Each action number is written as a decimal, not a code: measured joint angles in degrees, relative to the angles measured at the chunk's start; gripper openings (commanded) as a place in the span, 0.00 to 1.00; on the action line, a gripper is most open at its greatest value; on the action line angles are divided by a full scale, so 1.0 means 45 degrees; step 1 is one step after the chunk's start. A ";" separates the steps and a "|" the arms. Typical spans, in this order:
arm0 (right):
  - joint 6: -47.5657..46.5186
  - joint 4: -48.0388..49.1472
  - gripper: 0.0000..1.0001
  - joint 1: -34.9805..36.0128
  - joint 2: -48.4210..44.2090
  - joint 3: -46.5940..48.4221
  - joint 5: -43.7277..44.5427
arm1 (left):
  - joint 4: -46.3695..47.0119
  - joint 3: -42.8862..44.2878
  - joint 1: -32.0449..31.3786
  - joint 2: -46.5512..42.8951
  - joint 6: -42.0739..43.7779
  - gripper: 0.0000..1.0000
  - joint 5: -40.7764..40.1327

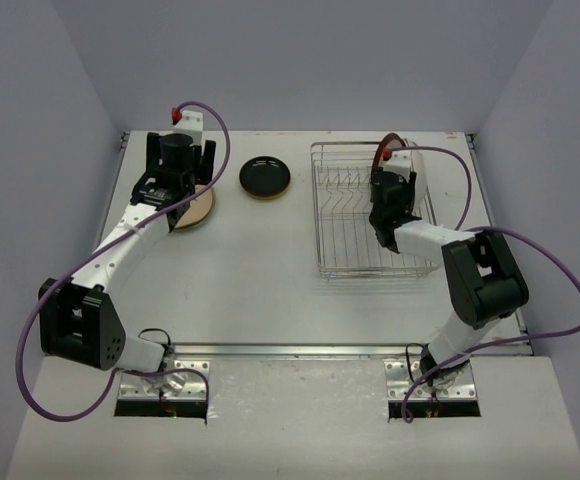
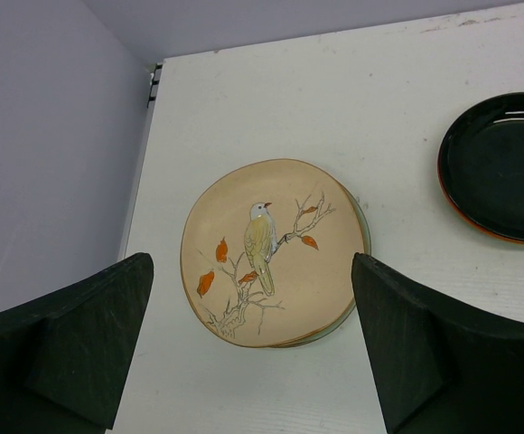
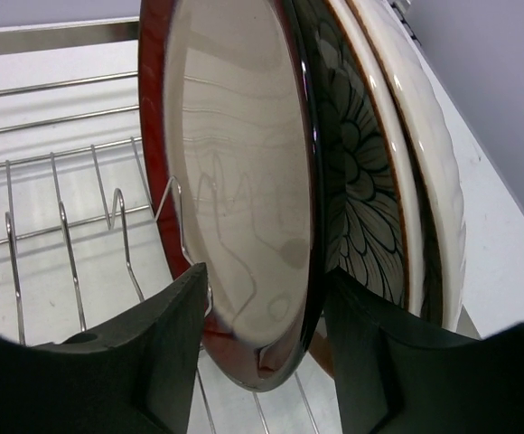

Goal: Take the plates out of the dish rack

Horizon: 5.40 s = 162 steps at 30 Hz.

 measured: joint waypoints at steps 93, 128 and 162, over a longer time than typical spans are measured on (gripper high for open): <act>0.1424 -1.2388 0.00 -0.1776 -0.3582 0.6241 -1.3857 | -0.0283 0.1064 0.0437 0.2049 -0.5540 0.90 1.6185; 0.6147 -0.7815 0.35 -0.1532 -0.3048 0.4381 -1.9618 | 0.5111 -0.0304 0.0509 0.3217 -1.1529 0.00 2.1606; 0.5290 -0.9080 0.99 -0.1448 -0.2822 0.4575 -1.9156 | -0.4654 0.3983 0.9578 0.8722 -0.4418 0.00 1.8125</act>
